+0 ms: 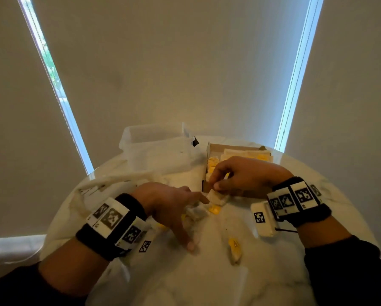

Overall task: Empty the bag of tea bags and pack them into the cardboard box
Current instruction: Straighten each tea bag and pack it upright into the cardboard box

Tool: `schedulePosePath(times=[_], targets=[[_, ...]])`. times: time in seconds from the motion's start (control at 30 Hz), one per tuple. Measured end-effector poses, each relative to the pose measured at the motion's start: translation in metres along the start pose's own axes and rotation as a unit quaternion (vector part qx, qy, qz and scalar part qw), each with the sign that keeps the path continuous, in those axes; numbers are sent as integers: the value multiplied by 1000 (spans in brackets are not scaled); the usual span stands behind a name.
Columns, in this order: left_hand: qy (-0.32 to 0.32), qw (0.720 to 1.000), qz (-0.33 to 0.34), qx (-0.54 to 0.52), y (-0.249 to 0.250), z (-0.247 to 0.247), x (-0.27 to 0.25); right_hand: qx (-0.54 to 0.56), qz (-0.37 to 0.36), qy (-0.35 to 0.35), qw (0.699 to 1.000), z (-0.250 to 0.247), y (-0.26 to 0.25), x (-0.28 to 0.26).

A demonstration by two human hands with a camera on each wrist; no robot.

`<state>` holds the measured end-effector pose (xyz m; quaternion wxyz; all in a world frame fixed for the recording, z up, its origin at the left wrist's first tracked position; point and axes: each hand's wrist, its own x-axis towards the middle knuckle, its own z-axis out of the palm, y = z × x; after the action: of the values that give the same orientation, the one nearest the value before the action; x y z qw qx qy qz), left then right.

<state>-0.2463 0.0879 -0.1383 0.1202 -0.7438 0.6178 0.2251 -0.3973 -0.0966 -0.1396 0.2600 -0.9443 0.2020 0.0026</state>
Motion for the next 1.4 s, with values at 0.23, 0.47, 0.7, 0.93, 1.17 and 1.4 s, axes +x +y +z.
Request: schedulePosePath(times=[0.23,0.47,0.7,0.93,1.17,1.4], targets=[[29,997,-61,-30,-1,8,14,-44,62,-271,959,8,-10,-17],[159,977,-47,-131,-9,10,33,-43,48,-142,988,19,8,1],[124,985,-89,-81,-2,14,49,-38,52,-44,997,13,13,-7],[118,979,-61,-153,10,11,61,-143,79,-76,984,29,4,4],[124,945,17,-303,-12,4,45,-86,29,-74,993,23,8,2],[107,619,159,-761,-10,-4,49,187,-26,181,965,10,16,1]])
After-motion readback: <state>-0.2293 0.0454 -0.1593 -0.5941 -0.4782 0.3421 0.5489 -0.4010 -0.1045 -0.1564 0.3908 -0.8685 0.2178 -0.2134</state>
